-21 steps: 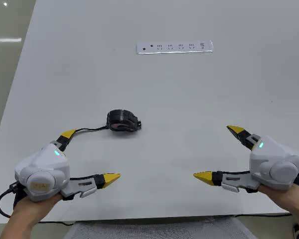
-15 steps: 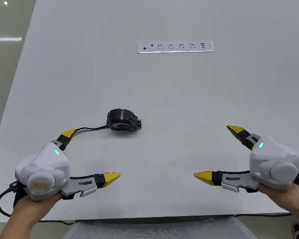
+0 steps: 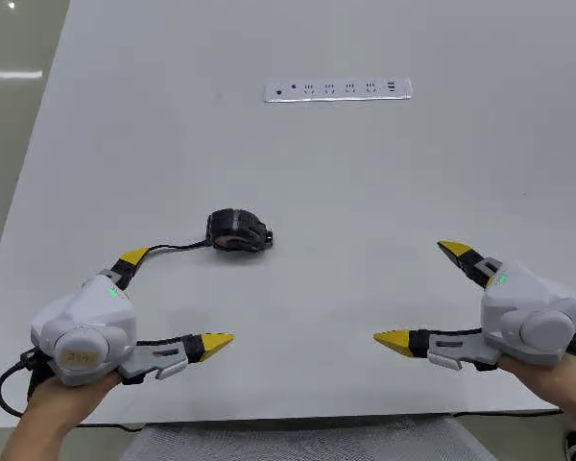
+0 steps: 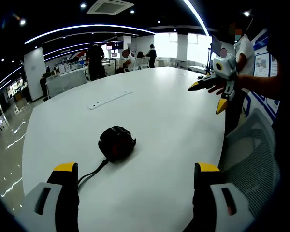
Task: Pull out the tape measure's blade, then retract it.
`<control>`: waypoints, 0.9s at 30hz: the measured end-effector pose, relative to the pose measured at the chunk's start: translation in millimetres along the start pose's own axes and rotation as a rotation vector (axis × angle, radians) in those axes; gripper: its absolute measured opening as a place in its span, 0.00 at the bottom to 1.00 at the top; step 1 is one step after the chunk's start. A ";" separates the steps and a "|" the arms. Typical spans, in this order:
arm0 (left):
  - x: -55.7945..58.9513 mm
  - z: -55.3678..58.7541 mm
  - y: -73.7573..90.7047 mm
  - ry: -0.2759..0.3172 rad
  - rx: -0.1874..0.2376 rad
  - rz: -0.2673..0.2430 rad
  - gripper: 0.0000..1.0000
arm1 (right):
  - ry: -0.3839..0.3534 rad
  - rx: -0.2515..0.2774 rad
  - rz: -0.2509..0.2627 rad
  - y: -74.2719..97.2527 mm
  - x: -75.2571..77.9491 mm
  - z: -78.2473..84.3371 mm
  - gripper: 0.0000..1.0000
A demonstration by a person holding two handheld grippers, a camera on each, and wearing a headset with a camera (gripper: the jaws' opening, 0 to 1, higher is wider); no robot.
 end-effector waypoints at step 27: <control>-3.2 -6.7 -6.7 -0.046 -0.007 0.020 0.96 | 0.058 0.009 -0.048 -6.0 -2.0 -5.3 0.93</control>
Point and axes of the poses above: the centre of the closed fingertips' face, and the gripper's own axes: y roughly backward along the fingers, x roughly to its right, z roughly out of its underside, the point moved 8 cm from there along y, roughly backward along the fingers, and after that the axes turned 13 degrees about -x, right-handed, at the moved point
